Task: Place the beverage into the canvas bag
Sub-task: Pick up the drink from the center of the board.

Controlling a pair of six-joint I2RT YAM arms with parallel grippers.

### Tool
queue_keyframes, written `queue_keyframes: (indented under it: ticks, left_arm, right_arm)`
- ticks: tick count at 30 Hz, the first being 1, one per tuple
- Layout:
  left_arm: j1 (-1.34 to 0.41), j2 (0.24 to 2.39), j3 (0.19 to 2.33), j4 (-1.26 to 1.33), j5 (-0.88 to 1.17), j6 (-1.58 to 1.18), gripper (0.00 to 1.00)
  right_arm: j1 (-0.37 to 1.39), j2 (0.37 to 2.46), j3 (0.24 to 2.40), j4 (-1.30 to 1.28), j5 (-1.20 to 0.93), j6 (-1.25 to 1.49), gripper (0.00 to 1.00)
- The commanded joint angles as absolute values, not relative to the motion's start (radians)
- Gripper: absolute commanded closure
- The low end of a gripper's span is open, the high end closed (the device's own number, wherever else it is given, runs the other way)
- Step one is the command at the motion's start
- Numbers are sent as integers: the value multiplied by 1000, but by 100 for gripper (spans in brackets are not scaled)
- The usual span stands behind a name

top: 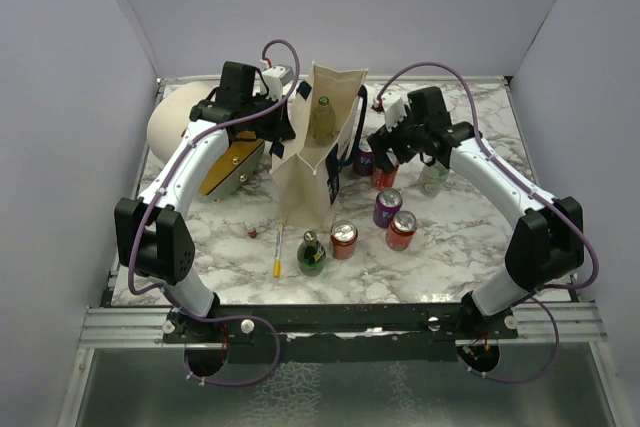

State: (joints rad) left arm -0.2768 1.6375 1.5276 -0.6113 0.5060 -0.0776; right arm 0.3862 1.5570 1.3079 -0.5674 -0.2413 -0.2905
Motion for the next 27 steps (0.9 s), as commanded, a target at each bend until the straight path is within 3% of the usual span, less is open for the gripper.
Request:
queue_keyframes:
  ticks: [1,11,19,27]
  left_arm:
    - [-279,1626,1548,-615,541,-82,100]
    - [-279,1629,1551,-620,532,-68,100]
    - [-279,1631,1556,-624,525,-57,100]
    - [-279,1633,1561,-626,524,-54,100]
  right_arm:
    - [374,1610,1351,-587,-205,-319,15]
    - [364,1743,1402,-632,-237,-333,13]
    - [362,1795,1417,-643,-262,-326,18]
    - [352,1794,1430,-646,-263,-313,38]
